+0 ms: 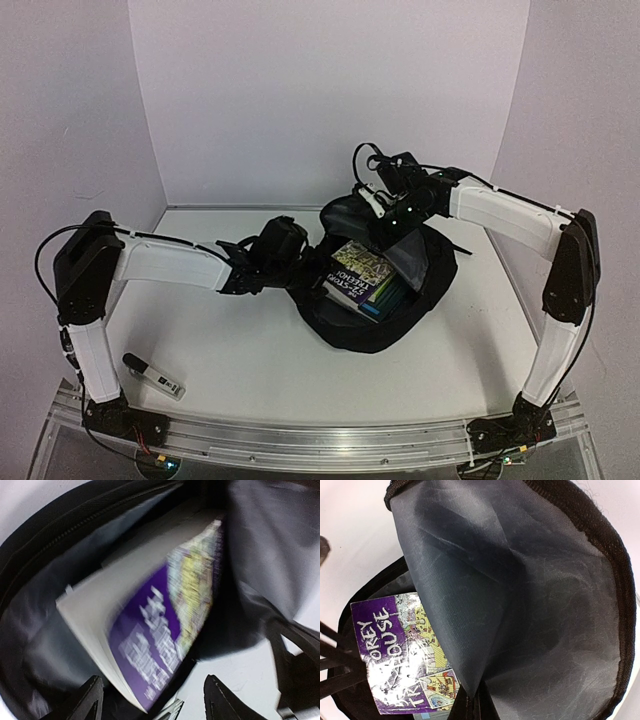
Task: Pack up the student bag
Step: Place the book in the student bag.
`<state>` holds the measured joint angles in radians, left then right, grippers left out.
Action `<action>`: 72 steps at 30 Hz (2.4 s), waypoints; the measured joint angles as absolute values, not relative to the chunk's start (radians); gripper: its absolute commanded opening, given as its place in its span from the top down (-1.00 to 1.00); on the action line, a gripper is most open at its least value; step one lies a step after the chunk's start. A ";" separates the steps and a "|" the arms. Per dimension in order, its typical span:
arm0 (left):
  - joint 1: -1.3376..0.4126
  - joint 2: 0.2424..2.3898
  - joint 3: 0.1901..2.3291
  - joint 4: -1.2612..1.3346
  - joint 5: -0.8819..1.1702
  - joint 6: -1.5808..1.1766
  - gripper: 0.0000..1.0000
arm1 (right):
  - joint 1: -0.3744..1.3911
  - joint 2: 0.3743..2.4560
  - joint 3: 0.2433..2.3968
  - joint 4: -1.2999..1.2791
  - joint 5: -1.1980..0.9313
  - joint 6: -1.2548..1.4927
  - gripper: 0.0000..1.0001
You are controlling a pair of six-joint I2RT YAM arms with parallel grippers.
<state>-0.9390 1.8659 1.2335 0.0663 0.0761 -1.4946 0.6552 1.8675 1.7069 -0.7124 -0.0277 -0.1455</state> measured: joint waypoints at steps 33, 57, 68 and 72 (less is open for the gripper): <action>-0.940 2.032 1.373 0.080 0.111 -1.446 0.97 | 0.643 1.868 1.713 -0.727 -0.045 -0.153 1.00; -0.904 1.915 1.371 -0.022 0.120 -1.204 -0.62 | 0.517 1.871 1.794 -0.762 -0.184 -0.158 1.00; -0.888 1.633 1.124 -0.055 0.050 -1.018 -0.99 | 0.585 1.866 1.706 -0.803 -0.396 -0.128 0.11; -0.862 1.605 1.078 -0.072 0.049 -0.972 -0.99 | 0.639 1.855 1.708 -0.866 -0.507 -0.128 -0.24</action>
